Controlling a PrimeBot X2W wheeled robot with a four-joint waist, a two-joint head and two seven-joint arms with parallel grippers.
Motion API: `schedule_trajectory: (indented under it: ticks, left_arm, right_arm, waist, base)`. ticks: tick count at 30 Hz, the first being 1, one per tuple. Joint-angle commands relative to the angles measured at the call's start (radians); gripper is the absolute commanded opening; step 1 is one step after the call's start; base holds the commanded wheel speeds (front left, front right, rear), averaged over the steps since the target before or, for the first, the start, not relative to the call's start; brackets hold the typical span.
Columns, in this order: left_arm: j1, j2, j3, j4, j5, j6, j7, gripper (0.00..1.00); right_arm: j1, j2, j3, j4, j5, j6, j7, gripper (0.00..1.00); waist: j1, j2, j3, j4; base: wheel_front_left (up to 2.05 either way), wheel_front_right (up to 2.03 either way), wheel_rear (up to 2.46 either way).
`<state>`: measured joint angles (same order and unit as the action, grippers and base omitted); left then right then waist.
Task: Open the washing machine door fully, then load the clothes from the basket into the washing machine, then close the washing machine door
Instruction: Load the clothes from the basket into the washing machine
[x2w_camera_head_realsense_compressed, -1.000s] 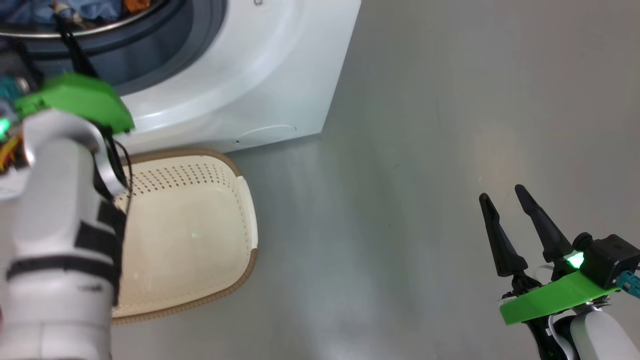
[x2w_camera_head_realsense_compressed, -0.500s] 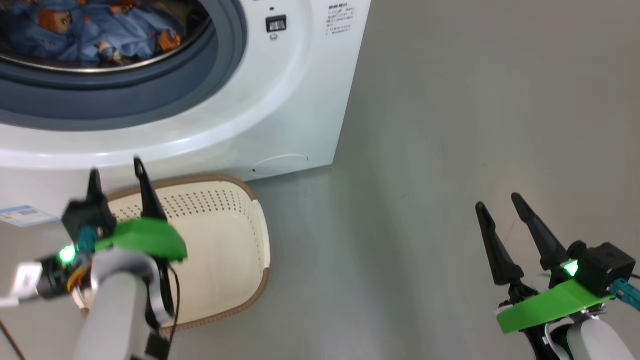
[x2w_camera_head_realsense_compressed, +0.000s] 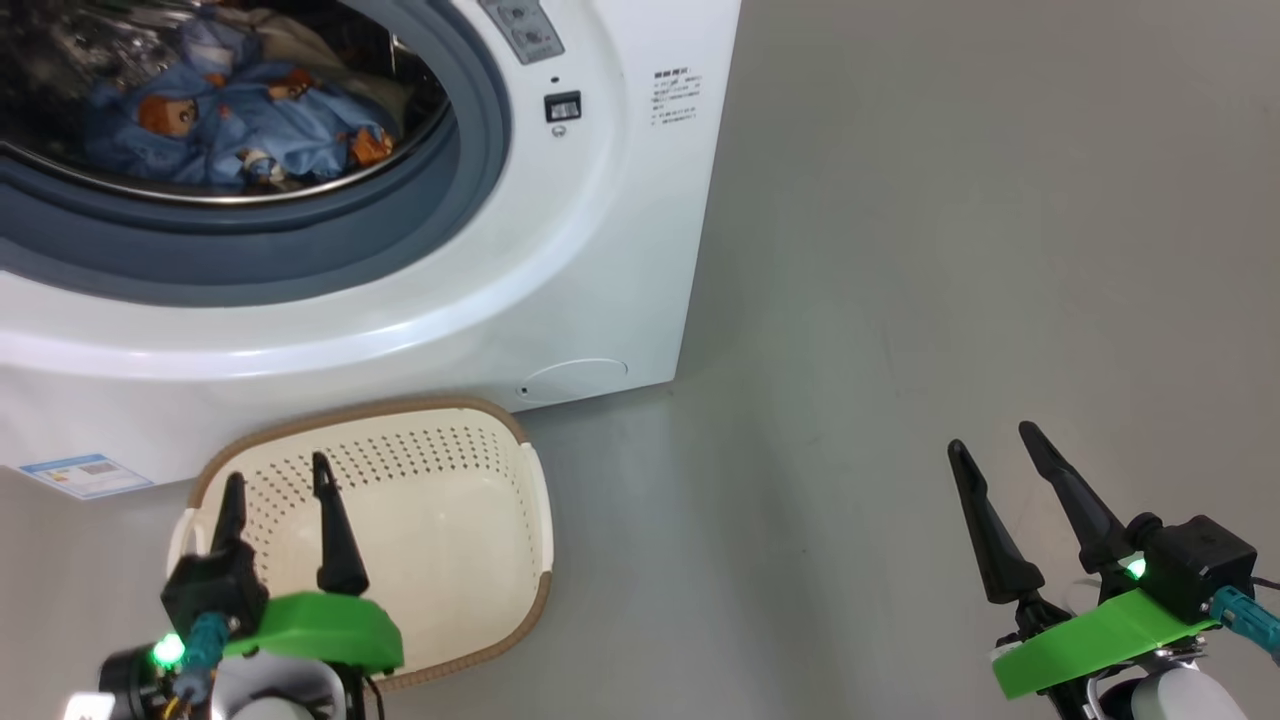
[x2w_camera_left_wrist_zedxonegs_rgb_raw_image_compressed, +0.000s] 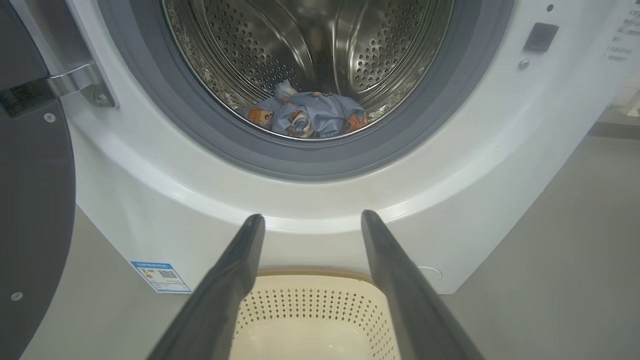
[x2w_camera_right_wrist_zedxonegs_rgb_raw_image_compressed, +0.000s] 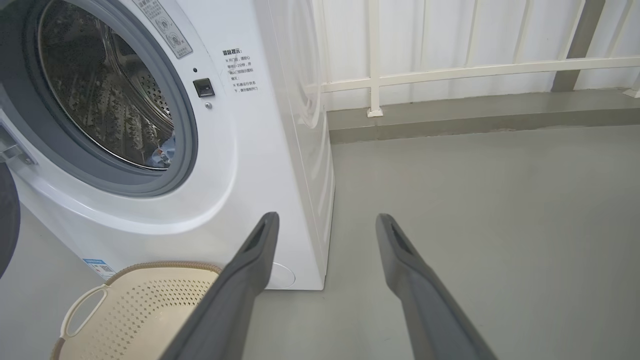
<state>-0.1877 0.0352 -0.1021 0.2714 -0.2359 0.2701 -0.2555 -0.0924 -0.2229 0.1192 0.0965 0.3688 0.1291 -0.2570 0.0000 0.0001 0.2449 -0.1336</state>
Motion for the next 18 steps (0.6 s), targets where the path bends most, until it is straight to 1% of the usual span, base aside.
schedule_trajectory:
  ticks: [1, 4, 9, 18]
  left_arm:
    - [0.020, 0.015, 0.021, -0.053, -0.009, 0.009, -0.006, 1.00]
    - [0.054, 0.015, 0.015, -0.085, -0.016, 0.019, -0.006, 1.00]
    - [0.101, 0.015, 0.007, -0.113, -0.017, 0.022, -0.006, 1.00]
    - [0.176, 0.015, 0.016, -0.138, -0.018, 0.004, -0.006, 1.00]
  right_arm:
    - [0.013, -0.008, 0.017, -0.022, -0.016, 0.002, -0.005, 1.00]
    - [0.022, -0.006, 0.016, -0.021, -0.024, 0.002, -0.005, 1.00]
    - [0.043, -0.006, 0.014, -0.019, -0.030, 0.002, -0.005, 1.00]
    - [0.090, -0.005, 0.010, -0.015, -0.045, 0.002, -0.005, 1.00]
  waist:
    - [0.0000, -0.0001, -0.013, 0.007]
    - [0.0000, -0.0001, -0.032, 0.015]
    - [0.0000, -0.0001, -0.061, 0.027]
    - [0.0000, -0.0001, -0.126, 0.048]
  base:
    - [0.00, 0.00, 0.00]
    - [0.00, 0.00, 0.00]
    - [0.00, 0.00, 0.00]
    - [0.00, 0.00, 0.00]
